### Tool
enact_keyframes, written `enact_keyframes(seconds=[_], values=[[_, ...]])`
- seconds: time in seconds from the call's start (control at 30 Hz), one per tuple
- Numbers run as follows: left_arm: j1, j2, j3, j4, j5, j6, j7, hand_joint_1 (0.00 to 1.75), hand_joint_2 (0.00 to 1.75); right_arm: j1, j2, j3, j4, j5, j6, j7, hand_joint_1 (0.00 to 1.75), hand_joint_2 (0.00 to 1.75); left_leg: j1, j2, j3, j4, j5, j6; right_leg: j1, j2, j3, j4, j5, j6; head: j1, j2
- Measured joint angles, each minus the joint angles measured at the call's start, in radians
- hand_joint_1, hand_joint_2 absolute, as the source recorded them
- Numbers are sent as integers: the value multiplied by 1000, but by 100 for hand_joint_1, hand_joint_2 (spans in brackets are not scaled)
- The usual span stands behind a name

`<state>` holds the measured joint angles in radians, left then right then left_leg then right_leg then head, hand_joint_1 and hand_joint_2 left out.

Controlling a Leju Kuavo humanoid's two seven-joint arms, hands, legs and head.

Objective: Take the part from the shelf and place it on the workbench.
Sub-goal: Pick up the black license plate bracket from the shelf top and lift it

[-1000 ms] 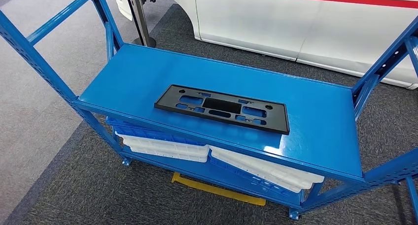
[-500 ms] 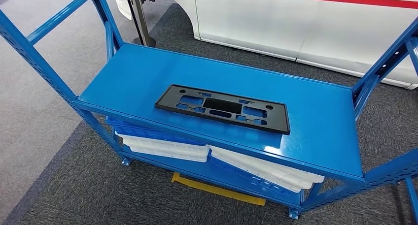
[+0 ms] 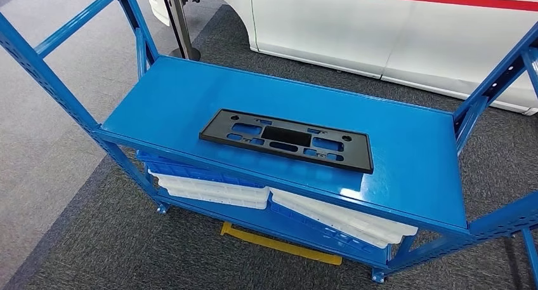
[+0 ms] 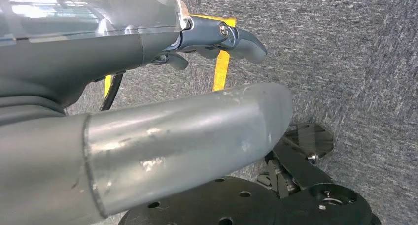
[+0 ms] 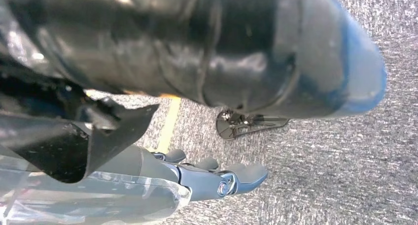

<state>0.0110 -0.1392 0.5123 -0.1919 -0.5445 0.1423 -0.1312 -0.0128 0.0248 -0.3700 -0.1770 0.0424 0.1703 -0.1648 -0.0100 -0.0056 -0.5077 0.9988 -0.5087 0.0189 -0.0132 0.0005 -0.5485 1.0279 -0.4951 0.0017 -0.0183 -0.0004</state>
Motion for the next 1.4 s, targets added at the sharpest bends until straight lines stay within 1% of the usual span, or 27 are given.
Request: enact_keyframes(seconds=[0.17, 0.2, 0.23, 0.3, 0.33, 0.37, 0.43, 0.8, 0.83, 0.87, 0.93, 0.97, 1.0, 1.17, 1.4], values=[[0, 0, 0, 0, 0, 0, 0, 0, 0, 0, -2, 0, 0, 1, -5, 0, 0, 0, 0, 0, 0, 0, 0, 0, 0, 0, 0, 0, 0, 0, 0, 0], [0, 0, 0, 0, 0, 0, 0, 12, 0, 0, -2, 0, 0, 2, -7, 0, 22, 0, 0, 0, 0, 0, 0, 0, 0, 0, 0, 0, 0, 0, 0, 0], [0, 0, 0, 0, 0, 0, 0, 56, 0, 0, -2, 0, 0, 2, -10, 0, 57, 0, 0, 0, 0, 0, 0, 0, 0, 0, 0, 0, 0, 0, 0, 0], [0, 0, 0, 0, 1, -2, -2, 143, 0, 0, -2, 0, 0, 2, -13, 5, 133, 0, 0, 0, 0, 0, 0, 0, 0, 0, 0, 0, 0, 0, 0, 0], [0, 0, 0, 0, 3, -5, -4, 175, 0, 0, -2, 0, 0, 2, -13, 9, 147, 0, 0, 0, 0, 0, 0, 0, 0, 0, 0, 0, 0, 0, 0, 0], [0, 0, 1, 0, 5, -9, -8, 175, 0, 0, -2, 0, 0, 2, -10, 13, 149, 0, 0, 0, 0, 0, 0, 0, 0, 0, 0, 0, 0, 0, 0, 0], [0, 0, 3, 0, 9, -16, -18, 175, 0, 0, -2, 0, 0, 1, -4, 18, 145, 0, 0, 0, 0, 0, 0, 0, 0, 0, 0, 0, 0, 0, 0, 0], [0, 0, 6, 0, 4, -16, -38, 175, 0, 1, -3, 0, 1, -1, -2, 23, 151, 0, 0, 0, 0, 0, 0, 0, 0, 0, 0, 0, 0, 0, 0, 0], [0, 0, 6, 0, 4, -16, -38, 157, 0, 1, -3, 0, 1, -1, -2, 23, 147, 0, 0, 0, 0, 0, 0, 0, 0, 0, 0, 0, 0, 0, 0, 0], [0, 0, 6, 0, 4, -15, -38, 113, 0, 1, -3, 0, 1, -1, -2, 22, 116, 0, 0, 0, 0, 0, 0, 0, 0, 0, 0, 0, 0, 0, 0, 0], [0, 0, 6, 0, 1, -13, -37, 26, 0, 1, -3, 0, 1, -1, -2, 20, 40, 0, 0, 0, 0, 0, 0, 0, 0, 0, 0, 0, 0, 0, 0, 0], [0, 0, 6, 0, -1, -10, -34, 0, 0, 1, -3, 0, 1, -1, -2, 19, 6, 0, 0, 0, 0, 0, 0, 0, 0, 0, 0, 0, 0, 0, 0, 0], [0, 0, 6, 0, -3, -6, -30, 0, 0, 1, -3, 0, 1, -1, 0, 18, 0, 0, 0, 0, 0, 0, 0, 0, 0, 0, 0, 0, 0, 0, 0, 0], [-1, 0, 6, 0, -12, 5, -7, 0, 0, 1, -3, -3, 1, -11, 17, 11, 0, 0, 0, 0, 0, 0, 0, 0, 0, 0, 0, 0, 0, 0, 0, 0], [-1, 0, 6, 0, -11, 4, -2, 0, 0, 1, -3, -7, 1, -16, 17, 5, 0, 0, 0, 0, 0, 0, 0, 0, 0, 0, 0, 0, 0, 0, 0, 0]])
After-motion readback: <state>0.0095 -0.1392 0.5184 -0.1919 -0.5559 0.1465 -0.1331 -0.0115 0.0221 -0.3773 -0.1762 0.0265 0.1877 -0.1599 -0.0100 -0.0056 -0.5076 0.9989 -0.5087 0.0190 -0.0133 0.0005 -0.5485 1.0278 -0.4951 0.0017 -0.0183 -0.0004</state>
